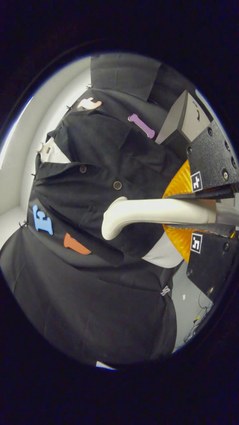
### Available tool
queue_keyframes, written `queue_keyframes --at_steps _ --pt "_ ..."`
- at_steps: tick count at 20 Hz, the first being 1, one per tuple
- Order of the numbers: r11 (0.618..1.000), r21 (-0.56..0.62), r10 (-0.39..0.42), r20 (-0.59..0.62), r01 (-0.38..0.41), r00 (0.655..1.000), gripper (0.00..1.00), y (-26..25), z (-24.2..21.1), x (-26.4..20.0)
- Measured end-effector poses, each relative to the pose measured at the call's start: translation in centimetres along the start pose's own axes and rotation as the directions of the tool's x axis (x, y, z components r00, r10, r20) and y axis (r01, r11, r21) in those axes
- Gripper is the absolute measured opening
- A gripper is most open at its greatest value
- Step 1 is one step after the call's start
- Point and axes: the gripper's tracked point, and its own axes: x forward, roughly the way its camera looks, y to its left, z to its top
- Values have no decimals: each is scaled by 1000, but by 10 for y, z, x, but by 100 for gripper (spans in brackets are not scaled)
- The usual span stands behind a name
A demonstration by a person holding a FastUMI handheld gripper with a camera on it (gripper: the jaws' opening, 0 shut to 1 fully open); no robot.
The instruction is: Iron the clothes twice with a garment steamer, once on the left side and once on the right side.
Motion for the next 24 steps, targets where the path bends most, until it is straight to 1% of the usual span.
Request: queue_keyframes --at_steps 9,17,18,20,24 --pt "1000 20 10 -102 -8 995 32 11 -40 -16" --pt "1000 17 11 -208 -8 978 32 33 -75 -31" --pt "999 28 23 -228 -17 973 32 34 -77 -38" --pt "997 57 58 -231 -46 971 32 35 -82 -55" --pt "996 69 76 -245 -61 966 32 16 -88 -82"
